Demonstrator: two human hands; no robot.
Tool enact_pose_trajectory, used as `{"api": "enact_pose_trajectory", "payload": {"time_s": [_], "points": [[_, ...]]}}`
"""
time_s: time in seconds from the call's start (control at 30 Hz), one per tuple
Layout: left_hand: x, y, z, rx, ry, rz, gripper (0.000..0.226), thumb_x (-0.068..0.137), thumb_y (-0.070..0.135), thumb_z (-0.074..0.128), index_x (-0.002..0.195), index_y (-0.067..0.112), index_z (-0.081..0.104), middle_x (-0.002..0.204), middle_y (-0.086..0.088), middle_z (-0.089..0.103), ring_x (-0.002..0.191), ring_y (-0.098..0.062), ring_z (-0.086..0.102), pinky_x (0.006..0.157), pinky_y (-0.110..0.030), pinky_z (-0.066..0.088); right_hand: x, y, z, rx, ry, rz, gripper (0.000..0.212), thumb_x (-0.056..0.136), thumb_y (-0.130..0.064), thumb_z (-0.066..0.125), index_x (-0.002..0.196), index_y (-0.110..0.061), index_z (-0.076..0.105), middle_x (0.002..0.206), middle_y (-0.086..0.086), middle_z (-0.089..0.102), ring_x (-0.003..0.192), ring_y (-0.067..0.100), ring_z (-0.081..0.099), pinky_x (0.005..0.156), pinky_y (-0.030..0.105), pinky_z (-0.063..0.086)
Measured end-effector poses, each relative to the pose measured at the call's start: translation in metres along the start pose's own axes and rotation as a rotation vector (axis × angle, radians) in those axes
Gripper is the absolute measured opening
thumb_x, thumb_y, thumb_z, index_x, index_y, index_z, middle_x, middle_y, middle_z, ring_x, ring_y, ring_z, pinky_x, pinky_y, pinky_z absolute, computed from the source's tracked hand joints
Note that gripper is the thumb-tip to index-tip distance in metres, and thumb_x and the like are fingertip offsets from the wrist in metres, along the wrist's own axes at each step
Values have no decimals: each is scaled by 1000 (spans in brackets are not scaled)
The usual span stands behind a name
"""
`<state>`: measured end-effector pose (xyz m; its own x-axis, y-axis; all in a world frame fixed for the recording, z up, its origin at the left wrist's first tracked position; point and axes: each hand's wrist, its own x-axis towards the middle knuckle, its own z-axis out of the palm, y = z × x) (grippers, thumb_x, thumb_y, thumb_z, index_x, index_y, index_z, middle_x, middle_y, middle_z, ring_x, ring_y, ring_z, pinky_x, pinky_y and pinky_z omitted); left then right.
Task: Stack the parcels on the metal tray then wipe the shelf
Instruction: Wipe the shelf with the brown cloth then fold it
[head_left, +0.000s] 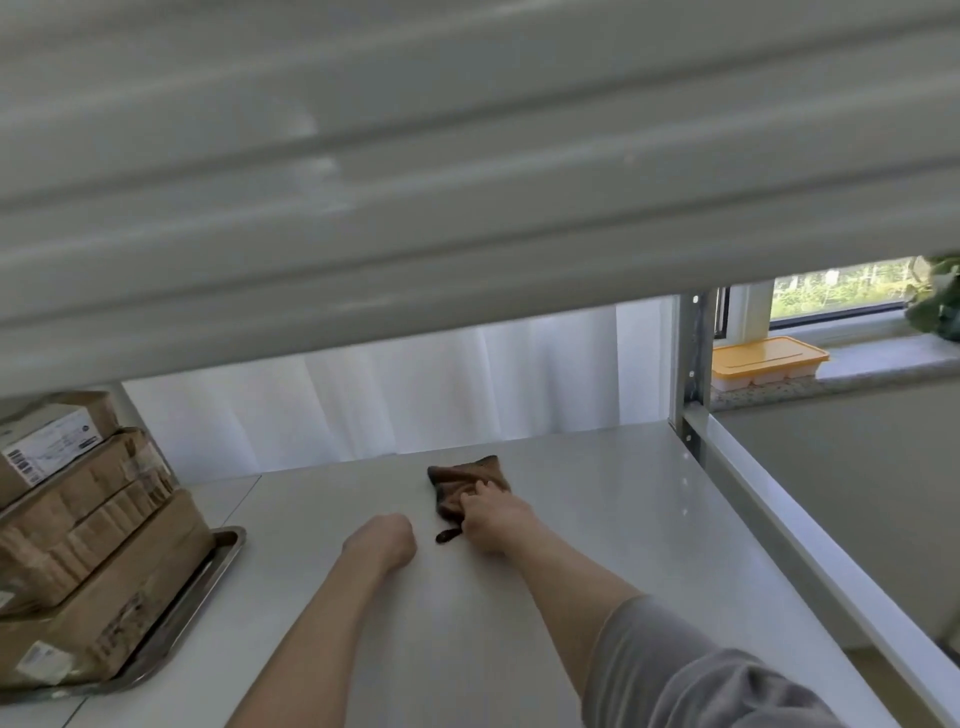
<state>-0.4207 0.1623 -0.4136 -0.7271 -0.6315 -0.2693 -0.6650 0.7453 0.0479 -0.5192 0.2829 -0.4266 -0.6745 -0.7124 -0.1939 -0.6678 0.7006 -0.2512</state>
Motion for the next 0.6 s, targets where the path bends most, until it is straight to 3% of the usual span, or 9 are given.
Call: {"api": "enact_pose_trajectory", "payload": {"time_s": [0.13, 0.23, 0.3, 0.4, 0.6], "points": [[-9, 6, 1, 12, -3, 14, 39, 90, 6, 36, 121, 5, 59, 132, -15, 56, 121, -30, 55, 100, -37, 46, -13, 77, -11, -22, 117, 356, 55, 99, -22, 22, 151, -4, 22, 156, 16, 20, 144, 30, 19, 119, 40, 15], [-13, 11, 1, 4, -21, 33, 39, 90, 6, 35, 121, 6, 59, 132, -15, 56, 121, -30, 55, 100, -38, 46, -20, 114, -21, -14, 72, 642, 61, 98, -28, 28, 152, -1, 15, 157, 19, 15, 144, 33, 18, 117, 40, 17], [-16, 14, 3, -1, -42, 53, 39, 90, 7, 35, 120, 7, 60, 132, -15, 57, 121, -30, 55, 101, -38, 46, -30, 119, -26, -13, 17, 727, 66, 96, -31, 37, 152, -3, 15, 157, 19, 14, 143, 32, 18, 115, 38, 20], [-26, 19, 6, 10, -71, 81, 38, 92, 8, 34, 122, 6, 58, 133, -16, 55, 122, -31, 53, 102, -40, 45, -45, 97, -27, -5, -21, 668, 64, 96, -29, 40, 152, -6, 19, 155, 21, 14, 141, 33, 19, 113, 36, 24], [-51, 20, 14, 35, -79, 154, 38, 95, 12, 30, 125, 8, 52, 137, -13, 49, 127, -30, 46, 105, -42, 40, -73, 6, -2, 54, -161, 144, 67, 98, -44, 32, 153, -10, 16, 159, 21, -3, 147, 36, -1, 118, 46, 10]]}}
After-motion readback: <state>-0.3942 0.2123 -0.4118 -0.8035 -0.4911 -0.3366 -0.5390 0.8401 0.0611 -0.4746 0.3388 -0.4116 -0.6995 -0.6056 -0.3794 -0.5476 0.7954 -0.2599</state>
